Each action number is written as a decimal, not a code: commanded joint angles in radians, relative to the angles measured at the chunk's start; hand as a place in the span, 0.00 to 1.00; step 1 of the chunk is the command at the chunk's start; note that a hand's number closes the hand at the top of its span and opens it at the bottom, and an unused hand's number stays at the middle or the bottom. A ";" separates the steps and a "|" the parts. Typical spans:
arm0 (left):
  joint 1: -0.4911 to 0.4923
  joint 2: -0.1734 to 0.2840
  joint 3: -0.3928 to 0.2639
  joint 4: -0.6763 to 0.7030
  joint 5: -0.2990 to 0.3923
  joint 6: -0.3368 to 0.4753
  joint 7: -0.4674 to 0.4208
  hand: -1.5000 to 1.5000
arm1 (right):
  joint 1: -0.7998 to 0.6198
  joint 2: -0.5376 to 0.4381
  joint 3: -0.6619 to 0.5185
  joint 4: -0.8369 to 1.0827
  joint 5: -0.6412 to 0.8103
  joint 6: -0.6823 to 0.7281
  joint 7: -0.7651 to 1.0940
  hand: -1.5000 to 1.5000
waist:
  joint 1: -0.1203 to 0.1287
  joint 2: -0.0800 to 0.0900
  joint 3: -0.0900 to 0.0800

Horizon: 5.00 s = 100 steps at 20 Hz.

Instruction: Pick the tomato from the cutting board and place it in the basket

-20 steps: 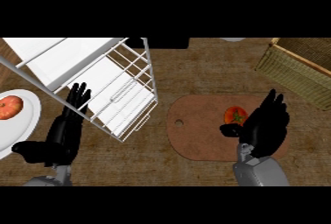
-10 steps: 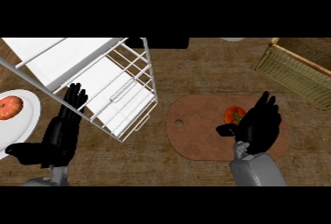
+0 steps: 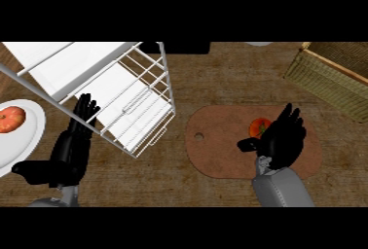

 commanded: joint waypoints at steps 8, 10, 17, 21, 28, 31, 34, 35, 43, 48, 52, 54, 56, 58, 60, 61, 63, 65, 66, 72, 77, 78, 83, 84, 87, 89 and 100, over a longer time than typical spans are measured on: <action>-0.023 -0.024 0.002 -0.012 -0.007 0.006 0.037 0.50 | -0.081 0.006 -0.024 0.106 -0.017 -0.116 0.225 0.00 | 0.001 0.001 0.000; -0.052 0.010 0.047 0.027 0.007 -0.024 0.040 0.50 | -0.083 0.006 -0.065 0.140 -0.061 -0.087 0.152 1.00 | -0.004 0.002 0.000; -0.008 -0.025 0.028 -0.003 -0.016 -0.024 0.024 0.50 | -0.108 0.006 -0.013 0.275 -0.073 -0.092 0.097 1.00 | 0.001 0.002 0.000; -0.066 -0.025 0.049 0.052 -0.015 -0.043 0.041 0.50 | -0.131 0.006 -0.027 0.261 -0.028 -0.052 0.088 1.00 | -0.007 0.001 0.000; -0.049 -0.055 -0.003 0.007 -0.042 -0.039 0.032 0.50 | -0.406 -0.036 -0.171 0.514 -0.174 0.156 -0.188 1.00 | 0.052 0.023 0.002; -0.074 -0.031 0.022 0.043 -0.019 -0.081 0.013 0.50 | -0.508 -0.093 -0.214 0.604 -0.251 0.233 -0.333 1.00 | 0.076 0.037 0.002; -0.094 -0.085 -0.030 0.041 -0.065 -0.037 0.006 0.50 | -0.592 -0.134 -0.226 0.771 -0.213 0.168 -0.412 1.00 | 0.079 0.039 0.003; -0.071 -0.050 0.005 0.021 -0.029 -0.069 0.025 0.50 | -0.639 -0.132 -0.234 0.823 -0.199 0.131 -0.422 1.00 | 0.078 0.030 0.002; -0.068 -0.059 0.026 0.027 -0.041 -0.038 0.037 0.50 | -0.813 -0.089 -0.315 0.846 -0.231 -0.137 -0.493 1.00 | 0.037 0.015 0.001; -0.007 -0.044 0.029 -0.003 -0.050 -0.045 0.019 0.50 | -0.917 -0.064 -0.301 0.793 -0.191 -0.247 -0.464 1.00 | 0.022 0.004 0.000; -0.021 -0.039 0.059 0.028 -0.038 -0.059 0.011 0.50 | -0.997 -0.062 -0.299 0.702 -0.203 -0.176 -0.407 1.00 | -0.004 -0.004 -0.001; 0.059 -0.054 0.043 -0.005 -0.038 -0.067 -0.027 0.50 | -0.990 -0.034 -0.291 0.678 -0.179 -0.194 -0.340 1.00 | -0.002 -0.004 -0.001; 0.013 -0.029 0.074 -0.043 -0.033 -0.062 0.041 0.50 | -0.991 -0.034 -0.295 0.646 -0.176 -0.167 -0.289 1.00 | -0.005 -0.004 0.000; 0.029 -0.027 0.088 -0.001 0.001 -0.107 0.005 0.50 | -1.013 -0.057 -0.318 0.646 -0.166 -0.164 -0.241 1.00 | -0.004 -0.003 -0.001; 0.042 -0.041 0.066 -0.032 -0.034 -0.076 0.011 0.50 | -1.028 -0.114 -0.325 0.635 -0.154 -0.076 -0.204 1.00 | -0.009 -0.005 -0.001; 0.058 -0.023 0.077 -0.047 -0.036 -0.077 0.028 0.50 | -1.019 -0.130 -0.325 0.613 -0.152 -0.042 -0.187 1.00 | -0.011 -0.007 0.000; 0.002 -0.058 0.054 -0.014 -0.073 -0.046 0.020 0.50 | -1.000 -0.140 -0.314 0.653 -0.122 -0.039 -0.184 1.00 | -0.011 -0.003 0.000; 0.009 -0.050 0.061 -0.055 -0.057 -0.046 0.060 0.50 | -0.951 -0.204 -0.302 0.618 -0.116 0.046 -0.206 1.00 | -0.022 -0.008 0.000; -0.071 -0.057 0.081 0.010 -0.057 -0.040 0.078 0.50 | -0.954 -0.198 -0.297 0.636 -0.095 0.018 -0.195 1.00 | -0.020 -0.003 0.000; 0.021 -0.024 0.099 -0.052 -0.033 -0.097 0.062 0.50 | -0.843 -0.315 -0.340 0.499 -0.146 0.101 -0.253 1.00 | -0.015 -0.005 0.000; 0.009 -0.090 0.065 -0.025 -0.077 -0.065 0.015 0.50 | -0.811 -0.363 -0.389 0.512 -0.171 0.048 -0.305 1.00 | -0.007 -0.001 0.000; 0.009 -0.092 0.051 -0.037 -0.102 -0.039 0.067 0.50 | -0.776 -0.379 -0.388 0.463 -0.178 0.072 -0.309 1.00 | -0.011 -0.002 0.000; 0.014 -0.090 0.070 -0.021 -0.094 -0.069 0.037 0.50 | -0.721 -0.443 -0.424 0.512 -0.210 0.065 -0.401 1.00 | -0.006 0.000 0.000; -0.046 -0.062 0.126 0.012 -0.047 -0.107 0.056 0.50 | -0.692 -0.427 -0.410 0.461 -0.210 0.083 -0.385 1.00 | -0.011 -0.001 0.000; 0.018 -0.079 0.098 0.004 -0.069 -0.106 0.023 0.50 | -0.622 -0.454 -0.422 0.459 -0.233 0.100 -0.436 1.00 | -0.012 -0.001 0.000; -0.011 -0.103 0.103 0.039 -0.080 -0.090 0.009 0.50 | -0.629 -0.444 -0.423 0.479 -0.242 0.102 -0.446 1.00 | -0.009 0.000 0.000; 0.023 -0.073 0.133 -0.064 -0.072 -0.134 0.061 0.50 | -0.552 -0.479 -0.483 0.530 -0.307 0.039 -0.558 1.00 | -0.008 -0.002 0.000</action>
